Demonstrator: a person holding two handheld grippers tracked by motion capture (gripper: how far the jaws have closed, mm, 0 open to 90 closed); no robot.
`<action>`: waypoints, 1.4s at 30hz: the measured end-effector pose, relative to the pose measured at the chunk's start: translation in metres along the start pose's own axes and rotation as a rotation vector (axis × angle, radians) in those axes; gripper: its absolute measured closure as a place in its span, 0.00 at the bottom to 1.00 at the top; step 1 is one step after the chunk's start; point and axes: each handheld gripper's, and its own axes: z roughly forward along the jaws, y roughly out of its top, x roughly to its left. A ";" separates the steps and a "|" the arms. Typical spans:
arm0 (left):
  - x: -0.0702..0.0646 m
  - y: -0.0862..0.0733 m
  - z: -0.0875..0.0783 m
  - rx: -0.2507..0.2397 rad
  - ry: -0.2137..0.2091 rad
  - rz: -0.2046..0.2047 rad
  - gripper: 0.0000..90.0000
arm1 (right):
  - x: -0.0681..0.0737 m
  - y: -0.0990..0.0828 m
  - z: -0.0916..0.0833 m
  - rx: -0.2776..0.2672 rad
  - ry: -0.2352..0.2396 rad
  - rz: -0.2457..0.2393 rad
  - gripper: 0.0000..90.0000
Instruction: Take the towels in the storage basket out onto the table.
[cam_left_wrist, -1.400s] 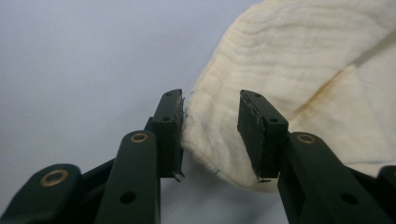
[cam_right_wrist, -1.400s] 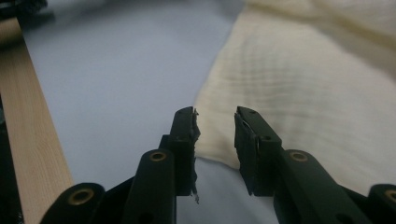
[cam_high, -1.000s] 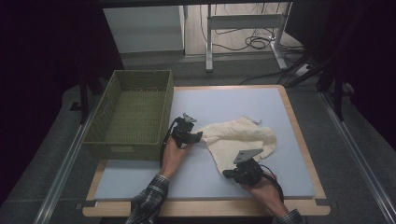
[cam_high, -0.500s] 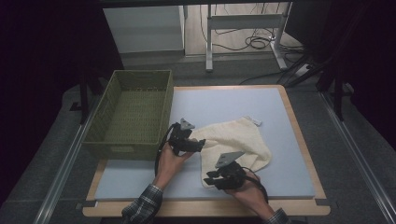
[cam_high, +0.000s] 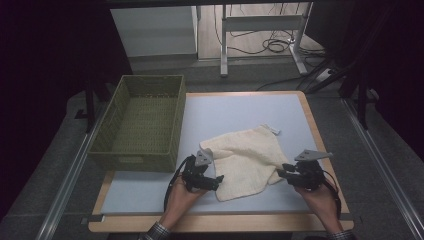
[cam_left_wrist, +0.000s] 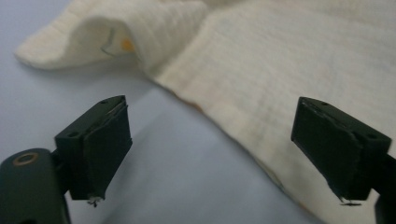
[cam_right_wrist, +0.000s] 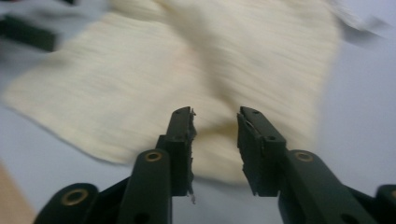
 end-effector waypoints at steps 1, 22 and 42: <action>-0.002 -0.002 0.001 0.003 -0.003 0.002 0.11 | -0.003 -0.003 0.000 0.004 -0.010 0.015 0.67; -0.005 -0.004 0.005 0.045 0.026 0.017 0.07 | 0.020 -0.026 0.005 0.052 0.015 -0.130 0.98; -0.051 -0.013 -0.025 0.007 -0.195 0.179 0.61 | -0.023 -0.066 -0.047 0.037 -0.049 -0.035 0.97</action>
